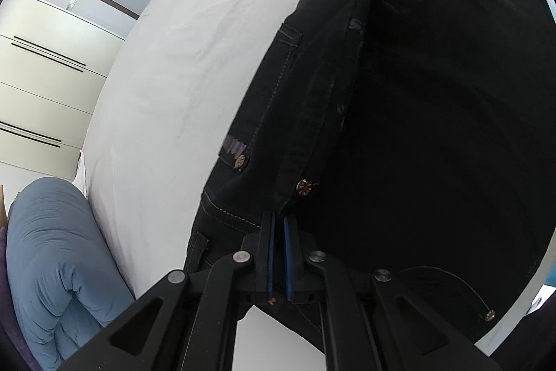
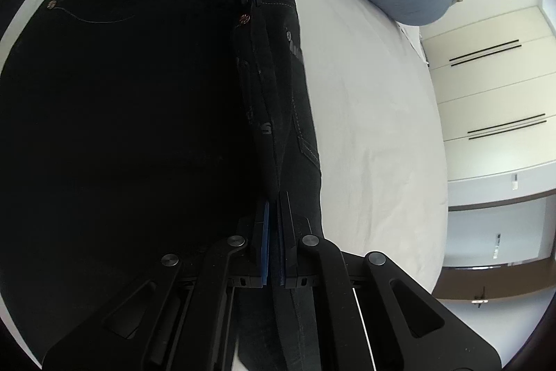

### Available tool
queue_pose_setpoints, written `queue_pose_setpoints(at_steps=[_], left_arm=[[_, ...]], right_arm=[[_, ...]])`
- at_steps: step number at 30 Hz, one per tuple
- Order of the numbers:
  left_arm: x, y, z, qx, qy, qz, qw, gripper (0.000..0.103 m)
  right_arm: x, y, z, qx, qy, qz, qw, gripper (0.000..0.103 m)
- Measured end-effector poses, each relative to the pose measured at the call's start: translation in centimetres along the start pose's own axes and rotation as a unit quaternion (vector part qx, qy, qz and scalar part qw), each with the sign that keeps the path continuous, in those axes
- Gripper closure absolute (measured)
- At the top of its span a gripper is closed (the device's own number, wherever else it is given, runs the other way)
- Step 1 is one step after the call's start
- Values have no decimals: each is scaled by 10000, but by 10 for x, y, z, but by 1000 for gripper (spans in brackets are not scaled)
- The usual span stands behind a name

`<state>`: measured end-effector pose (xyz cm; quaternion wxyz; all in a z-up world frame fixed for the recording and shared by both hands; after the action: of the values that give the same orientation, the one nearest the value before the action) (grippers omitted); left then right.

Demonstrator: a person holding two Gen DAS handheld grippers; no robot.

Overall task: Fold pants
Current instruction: 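Grasp the waistband with both tools and lift the jeans off the bed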

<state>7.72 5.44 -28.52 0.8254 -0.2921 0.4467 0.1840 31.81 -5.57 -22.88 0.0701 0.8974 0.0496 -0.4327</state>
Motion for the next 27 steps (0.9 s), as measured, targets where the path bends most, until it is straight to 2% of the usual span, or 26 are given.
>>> queue_pose_setpoints(at_steps=[2, 3, 5, 13, 14, 15, 16, 20, 22, 26, 27], left_arm=[[-9, 17, -17, -69, 78, -4, 9999, 99], [-27, 15, -8, -94, 102, -9, 9999, 99], [-37, 23, -18, -98, 118, -39, 9999, 99], [-50, 53, -55, 145, 188, -115, 9997, 99], [-53, 39, -48, 214, 189, -137, 9995, 99], [-59, 40, -54, 279, 188, -137, 9993, 99], [-58, 41, -46, 345, 198, -132, 9991, 99], [-57, 53, -53, 555, 220, -57, 9982, 99], [-59, 58, -57, 547, 261, -3, 9982, 99], [-57, 70, -64, 500, 366, 47, 9981, 99], [-46, 75, -51, 504, 381, 56, 9980, 99]], right_arm=[[-10, -8, 17, -40, 11, 18, 10000, 100], [-13, -16, 27, -64, -1, 22, 10000, 100], [-16, -22, 46, -122, -61, 23, 9999, 100], [-38, -44, 100, -504, -100, 106, 9986, 100], [-43, -49, 103, -577, -101, 99, 9982, 100], [-47, -50, 108, -645, -109, 88, 9978, 100], [-49, -50, 109, -728, -122, 79, 9972, 100], [-69, -64, 134, -957, -205, 34, 9952, 100], [-76, -68, 149, -1036, -222, -8, 9944, 100], [-85, -98, 180, -1151, -291, -34, 9929, 100], [-83, -98, 177, -1146, -316, -27, 9929, 100]])
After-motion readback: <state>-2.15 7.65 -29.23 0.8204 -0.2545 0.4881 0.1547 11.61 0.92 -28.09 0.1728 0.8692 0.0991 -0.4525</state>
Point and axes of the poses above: each gripper's, at about its wrist camera, not at the fingertips, and x roughly the way its jaws point, z to its left, y to its underside, the point moved 7 cm from there along x, roughly the way its jaws point, and after that the axes turned 15 degrees about -x, right-handed, at the moved point
